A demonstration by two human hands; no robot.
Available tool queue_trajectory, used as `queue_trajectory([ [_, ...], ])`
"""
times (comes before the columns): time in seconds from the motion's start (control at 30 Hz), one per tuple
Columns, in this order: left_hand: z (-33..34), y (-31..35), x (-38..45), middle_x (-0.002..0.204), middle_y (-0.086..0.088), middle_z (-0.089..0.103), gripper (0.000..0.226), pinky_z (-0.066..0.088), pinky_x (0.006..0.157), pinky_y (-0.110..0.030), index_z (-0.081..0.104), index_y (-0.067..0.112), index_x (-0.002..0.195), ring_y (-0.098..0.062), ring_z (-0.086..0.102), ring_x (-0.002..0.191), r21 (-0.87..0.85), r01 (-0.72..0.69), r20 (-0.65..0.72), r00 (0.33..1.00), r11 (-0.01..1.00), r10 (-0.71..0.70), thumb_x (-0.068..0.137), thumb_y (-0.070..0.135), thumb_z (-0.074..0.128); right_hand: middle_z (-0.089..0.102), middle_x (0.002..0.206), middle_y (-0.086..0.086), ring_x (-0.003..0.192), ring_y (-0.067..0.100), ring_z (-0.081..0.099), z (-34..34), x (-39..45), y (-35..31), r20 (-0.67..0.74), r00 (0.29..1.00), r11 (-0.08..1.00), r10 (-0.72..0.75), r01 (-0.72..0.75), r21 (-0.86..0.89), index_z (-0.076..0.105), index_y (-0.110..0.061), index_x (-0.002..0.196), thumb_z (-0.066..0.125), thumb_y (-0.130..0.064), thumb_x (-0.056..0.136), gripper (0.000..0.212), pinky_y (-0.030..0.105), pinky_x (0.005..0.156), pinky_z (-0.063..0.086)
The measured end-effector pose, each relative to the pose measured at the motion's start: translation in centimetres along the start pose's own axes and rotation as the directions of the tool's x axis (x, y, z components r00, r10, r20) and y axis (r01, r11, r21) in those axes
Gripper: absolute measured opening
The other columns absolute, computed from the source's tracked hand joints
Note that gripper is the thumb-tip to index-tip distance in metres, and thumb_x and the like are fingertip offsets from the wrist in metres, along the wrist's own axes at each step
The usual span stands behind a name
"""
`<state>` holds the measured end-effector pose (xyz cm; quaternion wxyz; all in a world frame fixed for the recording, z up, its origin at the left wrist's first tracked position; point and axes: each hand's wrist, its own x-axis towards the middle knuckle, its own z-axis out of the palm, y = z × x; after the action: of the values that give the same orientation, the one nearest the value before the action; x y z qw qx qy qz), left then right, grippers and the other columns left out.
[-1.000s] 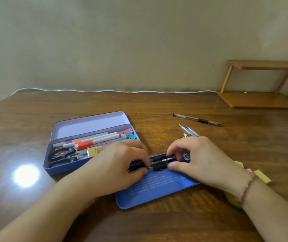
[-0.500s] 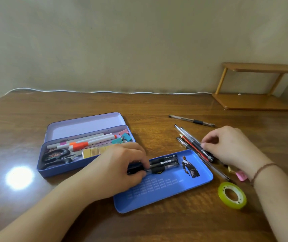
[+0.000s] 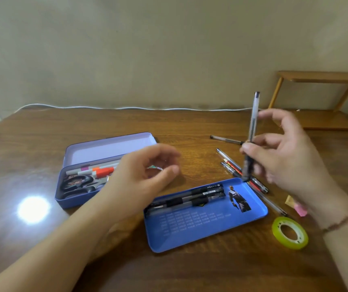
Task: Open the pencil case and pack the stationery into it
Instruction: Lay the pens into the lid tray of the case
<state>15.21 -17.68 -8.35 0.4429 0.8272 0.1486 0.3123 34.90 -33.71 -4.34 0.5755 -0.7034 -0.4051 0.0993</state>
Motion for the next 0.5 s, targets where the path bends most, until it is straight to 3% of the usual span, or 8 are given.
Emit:
queue_trajectory([
  [0.07,-0.1,0.6,-0.2,0.096,-0.003,0.072,0.035,0.056,0.078,-0.026,0.066,0.026,0.111,-0.017,0.069,0.091,-0.167,-0.012,-0.008,1.000,0.986,0.011,0.079,0.037,0.073,0.066,0.080,0.015,0.046,0.028,0.063,2.0,-1.6,-1.2,0.119,0.991,0.967,-0.056,0.024,0.255,0.043,-0.044,0.120,0.068,0.001,0.084,0.063,0.030,0.040,0.050],
  [0.13,0.2,1.3,-0.7,0.095,-0.005,0.073,0.040,0.058,0.077,-0.031,0.067,0.025,0.112,-0.021,0.071,0.088,-0.190,-0.057,0.043,0.997,0.980,0.067,0.076,0.039,0.077,0.066,0.079,0.013,0.047,0.030,0.067,4.2,-3.0,-1.7,0.197,0.970,0.959,-0.146,0.090,0.267,0.050,-0.034,0.117,0.068,-0.001,0.084,0.050,0.036,0.043,0.055],
  [0.23,0.7,2.1,-1.1,0.086,0.001,0.077,0.027,0.061,0.073,-0.031,0.072,0.021,0.099,-0.017,0.075,0.079,-0.075,-0.097,0.117,0.988,0.992,0.105,0.074,0.028,0.078,0.070,0.074,0.002,0.058,0.017,0.072,5.7,-4.1,-1.2,0.220,0.934,0.959,-0.282,0.272,0.076,0.064,-0.020,0.102,0.070,-0.018,0.085,0.019,0.030,0.050,0.059],
  [0.33,0.5,2.0,-0.8,0.076,0.008,0.076,0.017,0.058,0.066,-0.021,0.075,0.023,0.089,-0.009,0.073,0.068,-0.012,-0.068,0.085,0.994,0.998,0.068,0.075,0.016,0.079,0.069,0.074,-0.009,0.060,0.007,0.069,5.0,-3.5,-0.6,0.232,0.897,0.912,-0.377,0.403,-0.079,0.068,-0.020,0.104,0.065,-0.030,0.087,0.020,0.023,0.052,0.057],
  [0.4,0.2,1.9,-0.7,0.072,0.010,0.075,0.024,0.056,0.064,-0.019,0.076,0.028,0.085,-0.007,0.071,0.063,0.032,-0.051,0.059,0.997,0.998,0.049,0.076,0.006,0.079,0.066,0.068,-0.012,0.055,0.008,0.062,3.6,-2.7,-0.2,0.229,0.867,0.830,-0.443,0.493,-0.260,0.072,-0.025,0.103,0.065,-0.037,0.086,0.021,0.017,0.048,0.048],
  [0.5,-0.1,1.7,-0.7,0.072,0.012,0.074,0.026,0.056,0.062,-0.020,0.076,0.034,0.082,-0.007,0.070,0.064,0.135,-0.049,0.087,0.996,0.990,0.038,0.077,0.008,0.079,0.056,0.063,-0.014,0.056,0.007,0.050,1.8,-1.7,0.0,0.268,0.872,0.647,-0.411,0.486,-0.588,0.075,-0.039,0.090,0.060,-0.054,0.080,0.023,0.018,0.046,0.034],
])
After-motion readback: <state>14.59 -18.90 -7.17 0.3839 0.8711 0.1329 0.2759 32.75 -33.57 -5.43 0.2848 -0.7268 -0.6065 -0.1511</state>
